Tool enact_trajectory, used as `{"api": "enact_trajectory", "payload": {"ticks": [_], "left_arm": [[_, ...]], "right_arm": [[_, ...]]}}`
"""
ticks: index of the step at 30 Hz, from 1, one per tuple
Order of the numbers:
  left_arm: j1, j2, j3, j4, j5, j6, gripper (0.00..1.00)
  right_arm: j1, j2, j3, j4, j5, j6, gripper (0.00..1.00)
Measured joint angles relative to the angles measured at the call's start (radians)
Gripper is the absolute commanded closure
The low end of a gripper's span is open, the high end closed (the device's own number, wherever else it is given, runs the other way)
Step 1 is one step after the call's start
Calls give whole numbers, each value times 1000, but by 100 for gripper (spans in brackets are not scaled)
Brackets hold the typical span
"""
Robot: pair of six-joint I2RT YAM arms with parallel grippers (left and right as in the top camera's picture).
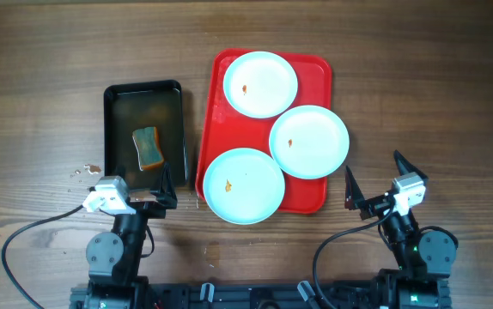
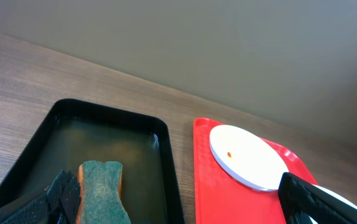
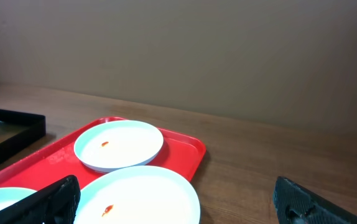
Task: Clean dirty plates on tray and stack at the side
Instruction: 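Move both grippers toward the sponge and the right plate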
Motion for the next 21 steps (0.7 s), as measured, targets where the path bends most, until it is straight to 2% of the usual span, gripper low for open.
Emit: {"api": "enact_trajectory", "payload": {"ticks": [21], "left_arm": [[0, 0, 0, 1, 11, 0, 0]], "right_arm": [[0, 0, 0, 3, 0, 1, 0]]}}
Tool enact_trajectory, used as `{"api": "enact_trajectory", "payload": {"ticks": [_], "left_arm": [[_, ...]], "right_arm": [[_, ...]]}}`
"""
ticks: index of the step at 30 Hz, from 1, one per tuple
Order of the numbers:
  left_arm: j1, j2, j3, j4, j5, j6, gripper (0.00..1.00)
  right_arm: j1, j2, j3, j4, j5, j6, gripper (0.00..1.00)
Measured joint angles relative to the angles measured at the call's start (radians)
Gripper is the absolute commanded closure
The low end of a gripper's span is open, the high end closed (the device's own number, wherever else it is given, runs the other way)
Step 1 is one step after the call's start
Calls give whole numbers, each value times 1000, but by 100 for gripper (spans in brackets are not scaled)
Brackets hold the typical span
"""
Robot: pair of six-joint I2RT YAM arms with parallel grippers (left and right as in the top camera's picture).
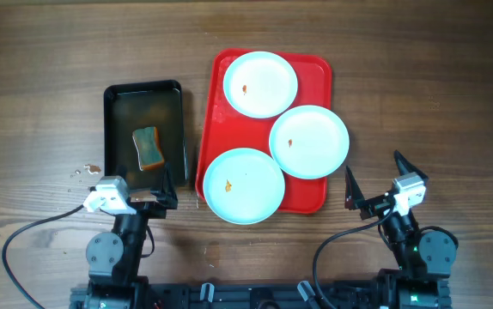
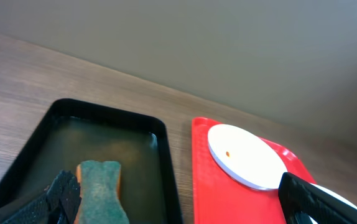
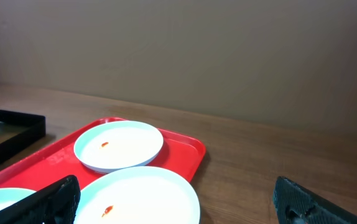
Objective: Clean dirty plates on tray and stack at the side
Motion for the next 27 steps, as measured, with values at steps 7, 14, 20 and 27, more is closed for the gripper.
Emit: {"api": "enact_trajectory", "payload": {"ticks": [7, 14, 20, 27], "left_arm": [[-5, 21, 0, 21, 176, -1, 0], [-9, 64, 30, 56, 292, -39, 0], [-9, 175, 313, -36, 303, -47, 0], [-9, 493, 721, -457, 271, -50, 0]], "right_arm": [[0, 0, 0, 13, -97, 217, 0], [0, 10, 21, -28, -298, 311, 0], [0, 115, 262, -188, -381, 333, 0], [1, 469, 686, -684, -405, 298, 0]]}}
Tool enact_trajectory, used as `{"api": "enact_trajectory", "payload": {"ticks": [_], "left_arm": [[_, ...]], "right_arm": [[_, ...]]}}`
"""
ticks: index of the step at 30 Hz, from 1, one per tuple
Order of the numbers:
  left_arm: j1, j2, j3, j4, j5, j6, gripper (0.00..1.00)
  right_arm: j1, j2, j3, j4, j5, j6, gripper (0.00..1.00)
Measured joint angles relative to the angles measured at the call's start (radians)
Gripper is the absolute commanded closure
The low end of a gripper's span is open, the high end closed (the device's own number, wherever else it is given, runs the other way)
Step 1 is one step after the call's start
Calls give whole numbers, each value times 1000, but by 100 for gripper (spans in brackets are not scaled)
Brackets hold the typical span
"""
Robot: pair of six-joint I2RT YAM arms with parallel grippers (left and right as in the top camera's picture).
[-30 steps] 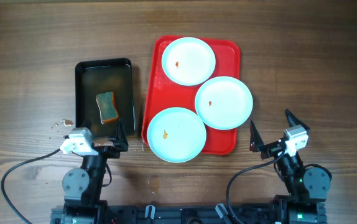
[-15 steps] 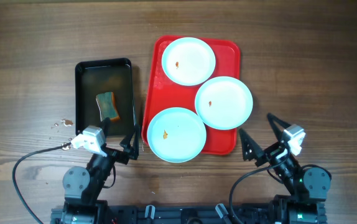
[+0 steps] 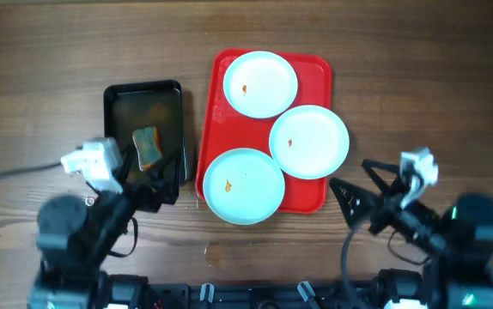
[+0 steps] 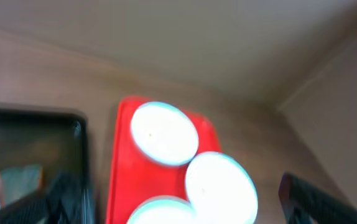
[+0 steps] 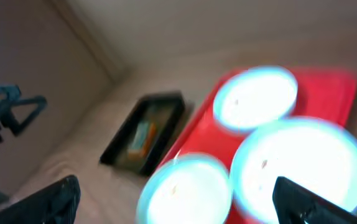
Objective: Clean dirty plates on tray and stack at the side
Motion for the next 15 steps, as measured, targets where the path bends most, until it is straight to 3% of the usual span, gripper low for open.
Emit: {"api": "enact_trajectory", "payload": {"ticks": [5, 12, 15], "left_arm": [[0, 206, 166, -194, -37, 26, 0], [0, 317, 183, -307, -30, 41, 0], [0, 358, 185, -352, -54, 41, 0]], "right_arm": [[1, 325, 239, -249, 0, -100, 0], [1, 633, 317, -210, -2, -104, 0], [17, 741, 318, -229, 4, -88, 11]]}}
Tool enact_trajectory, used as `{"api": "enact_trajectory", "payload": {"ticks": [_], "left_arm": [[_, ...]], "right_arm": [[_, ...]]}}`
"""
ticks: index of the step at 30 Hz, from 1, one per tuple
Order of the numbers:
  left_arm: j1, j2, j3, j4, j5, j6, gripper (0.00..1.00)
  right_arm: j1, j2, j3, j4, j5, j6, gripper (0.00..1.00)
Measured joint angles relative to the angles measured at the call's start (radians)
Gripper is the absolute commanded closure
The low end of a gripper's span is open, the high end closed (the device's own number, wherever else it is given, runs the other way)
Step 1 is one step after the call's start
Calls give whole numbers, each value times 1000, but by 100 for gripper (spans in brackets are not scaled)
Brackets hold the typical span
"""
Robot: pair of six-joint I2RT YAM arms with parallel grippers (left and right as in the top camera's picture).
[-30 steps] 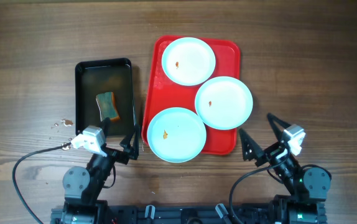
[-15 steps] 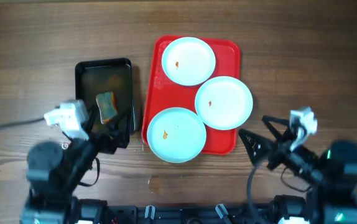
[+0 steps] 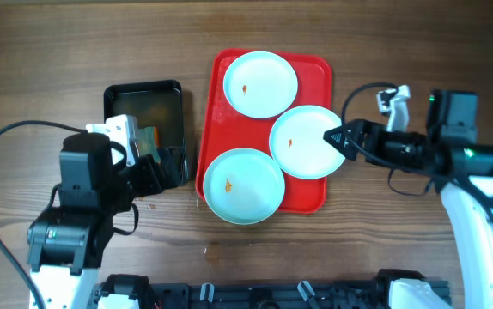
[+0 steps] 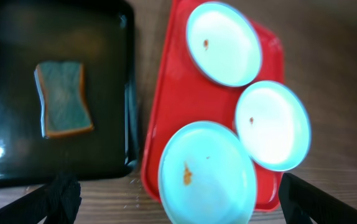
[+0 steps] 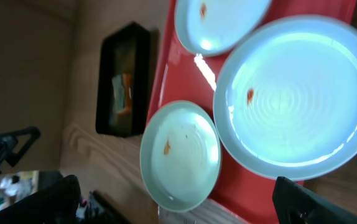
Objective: Clean dirty plates on tray and stack at the side
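A red tray [image 3: 319, 69] holds three pale plates, each with a small orange stain: the far one [image 3: 261, 83], the middle one [image 3: 308, 142] and the near one [image 3: 245, 185]. The green-and-orange sponge [image 4: 63, 98] lies in the wet black tray [image 3: 143, 94] to the left. My left gripper [image 3: 165, 167] hangs open and empty above the black tray's near right corner. In the left wrist view the left gripper [image 4: 178, 205] looks down on both trays. My right gripper [image 3: 349, 142] is open and empty at the middle plate's right rim. In the right wrist view the right gripper [image 5: 178, 205] hangs over all three plates.
The wooden table [image 3: 57, 43] stretches bare to the left, the far side and the right of the trays. Small water drops [image 4: 135, 190] lie on the wood by the red tray's near left corner. The left arm's cable [image 3: 6, 137] loops at the left.
Both arms have moved away from the table's front edge. The left gripper now hangs over the black tray's near end, the right one beside the middle plate. Both cameras look down.
Both arms first sat folded at the front edge, grippers open, looking level across the table, and stayed so at the second moment. Then both were raised, views blurred. Now each hangs open over the trays; plates and sponge lie where they were.
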Motion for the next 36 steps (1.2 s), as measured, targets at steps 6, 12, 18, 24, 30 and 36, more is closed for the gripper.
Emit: {"api": "enact_trajectory", "payload": {"ticks": [6, 12, 18, 24, 30, 36], "left_arm": [[0, 119, 3, -70, -100, -19, 0], [0, 282, 3, -34, -216, -58, 19], [0, 504, 3, 118, -301, -79, 45], [17, 715, 3, 285, -357, -79, 51], [46, 863, 4, 347, -376, -85, 96], [44, 876, 29, 308, -376, -47, 96]], "right_arm": [[213, 46, 0, -96, 270, 57, 18], [472, 46, -14, -18, 482, 203, 26], [517, 46, -15, 39, 534, 256, 27], [517, 46, -16, 22, 552, 264, 27], [517, 46, -17, 11, 555, 264, 27], [517, 46, -17, 9, 556, 267, 27]]}}
